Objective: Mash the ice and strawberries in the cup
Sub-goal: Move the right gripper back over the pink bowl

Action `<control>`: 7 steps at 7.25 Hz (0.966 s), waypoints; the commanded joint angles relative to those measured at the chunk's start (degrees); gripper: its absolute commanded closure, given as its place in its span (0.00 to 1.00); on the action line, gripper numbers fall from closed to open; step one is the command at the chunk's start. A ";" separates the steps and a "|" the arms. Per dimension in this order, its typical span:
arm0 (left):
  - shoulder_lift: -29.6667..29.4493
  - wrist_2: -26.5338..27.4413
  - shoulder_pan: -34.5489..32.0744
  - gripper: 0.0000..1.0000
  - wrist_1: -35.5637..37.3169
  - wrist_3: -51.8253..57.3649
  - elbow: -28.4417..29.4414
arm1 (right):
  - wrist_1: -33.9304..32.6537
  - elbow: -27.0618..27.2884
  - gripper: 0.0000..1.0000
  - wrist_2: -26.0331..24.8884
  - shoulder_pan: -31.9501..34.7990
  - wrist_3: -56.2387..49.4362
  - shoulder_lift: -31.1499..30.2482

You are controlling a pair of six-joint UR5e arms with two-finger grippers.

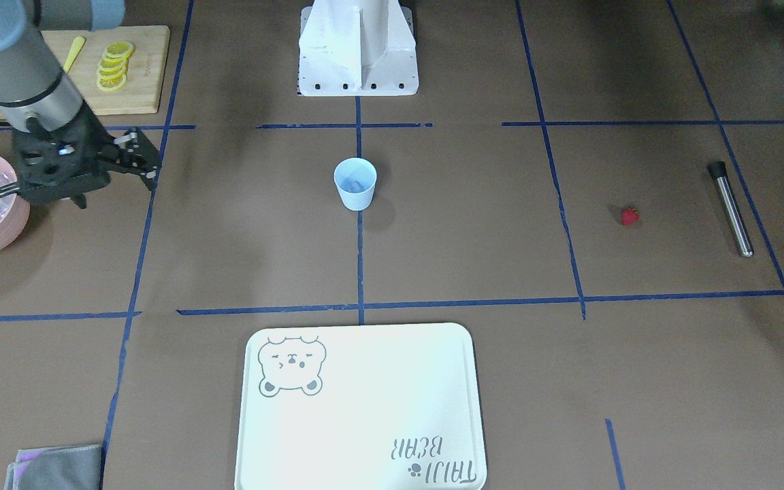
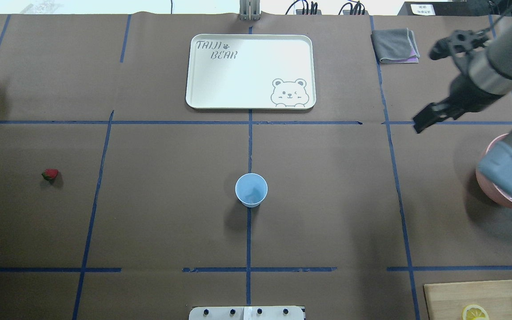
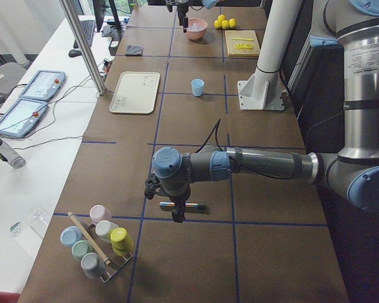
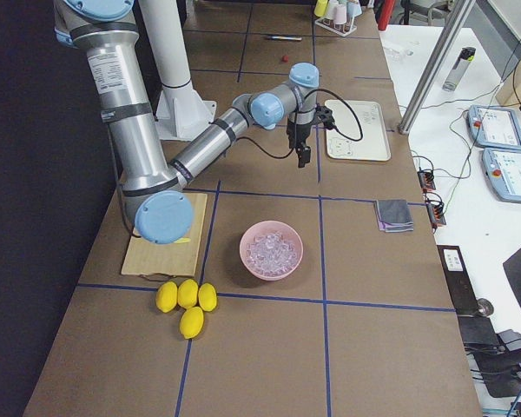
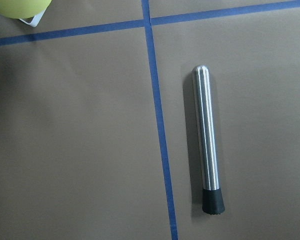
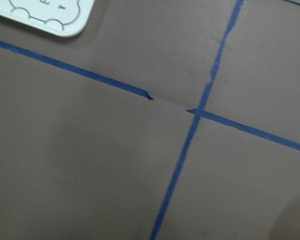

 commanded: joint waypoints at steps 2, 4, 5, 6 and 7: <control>0.06 -0.77 0.32 0.00 0.00 0.00 0.07 | 4.76 -0.63 0.01 3.82 8.18 -18.92 -12.70; 0.06 -0.77 0.32 0.00 0.00 0.00 -0.02 | 10.78 -2.98 0.04 3.81 8.19 -21.34 -16.31; 0.06 -0.77 0.32 0.00 0.00 0.00 -0.02 | 15.87 -5.70 0.06 3.81 8.19 -21.08 -17.20; 0.06 -0.77 0.32 0.00 0.00 0.00 -0.11 | 16.62 -7.46 0.10 3.81 8.19 -21.51 -18.08; 0.06 -0.77 0.41 0.00 0.00 0.00 -0.11 | 16.72 -8.87 0.14 3.64 8.19 -21.69 -18.18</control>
